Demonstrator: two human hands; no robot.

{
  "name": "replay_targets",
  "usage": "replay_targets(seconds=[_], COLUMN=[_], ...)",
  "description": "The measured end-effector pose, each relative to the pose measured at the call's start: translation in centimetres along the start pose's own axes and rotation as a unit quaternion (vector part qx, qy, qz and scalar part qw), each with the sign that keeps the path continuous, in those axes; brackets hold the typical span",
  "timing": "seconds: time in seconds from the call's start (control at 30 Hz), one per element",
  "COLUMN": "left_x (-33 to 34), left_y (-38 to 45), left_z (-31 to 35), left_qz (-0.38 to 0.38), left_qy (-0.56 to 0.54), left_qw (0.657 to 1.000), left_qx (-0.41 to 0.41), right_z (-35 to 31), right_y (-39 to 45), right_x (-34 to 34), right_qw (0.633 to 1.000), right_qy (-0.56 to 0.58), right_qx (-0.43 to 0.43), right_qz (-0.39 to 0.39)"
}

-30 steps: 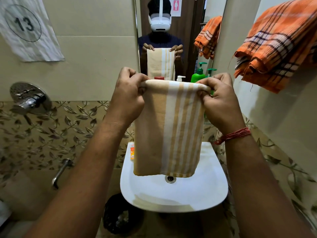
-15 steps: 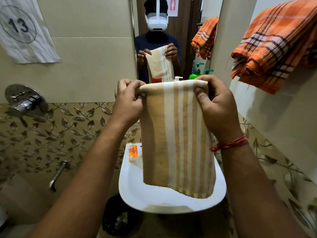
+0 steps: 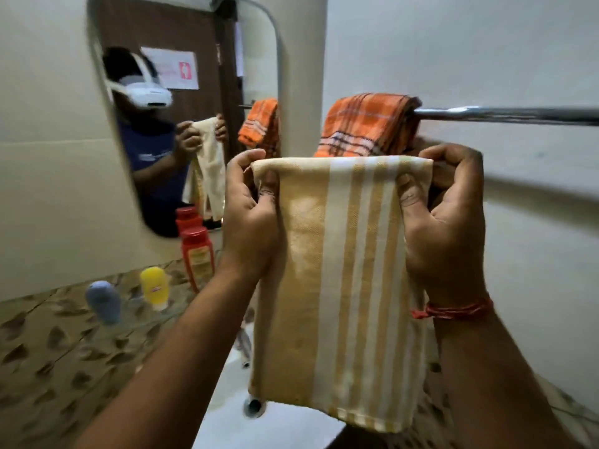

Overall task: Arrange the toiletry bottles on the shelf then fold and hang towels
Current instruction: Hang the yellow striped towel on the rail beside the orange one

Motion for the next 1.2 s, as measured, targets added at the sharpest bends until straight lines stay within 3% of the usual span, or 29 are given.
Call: replay_targets(seconds=[0.33,0.67,0.77,0.87,0.93,1.2], left_x=[14.3,25.9,28.3,30.7,31.2,31.3], left_y=[6.1,15.2,15.0,14.7,14.9,14.2], left_z=[6.7,13.9,14.1,13.1,12.8,12.2], left_qz=[-0.066,-0.095,-0.092,-0.139,-0.149,-0.200], left_qy=[-0.145,-0.085,-0.048,0.007,0.033,0.045], left_qw=[0.986,0.984,0.982,0.972,0.964,0.951], left_qx=[0.055,0.120,0.158,0.188,0.217,0.230], right_z=[-6.6,-8.1,-6.4,-4.6,-3.8,-3.0], right_y=[9.9,23.5,23.6,21.8,20.5,17.7], right_x=[-9.3,-12.9,-12.8,-11.6,-11.0,-9.7], right_qw=[0.957,0.880,0.823,0.715,0.665,0.526], right_qy=[-0.264,-0.458,-0.549,-0.661,-0.699,-0.790], right_qx=[-0.106,-0.125,-0.143,-0.208,-0.231,-0.276], right_qz=[0.062,0.025,-0.024,-0.092,-0.125,-0.154])
Point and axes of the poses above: each hand's wrist, its own y-axis towards the middle knuckle, its own x-axis out of the palm, z = x × y, the point moved 9 cm from there along y, towards the middle knuckle, and after that the axes turned 6 degrees about y, right-handed, at the moved point
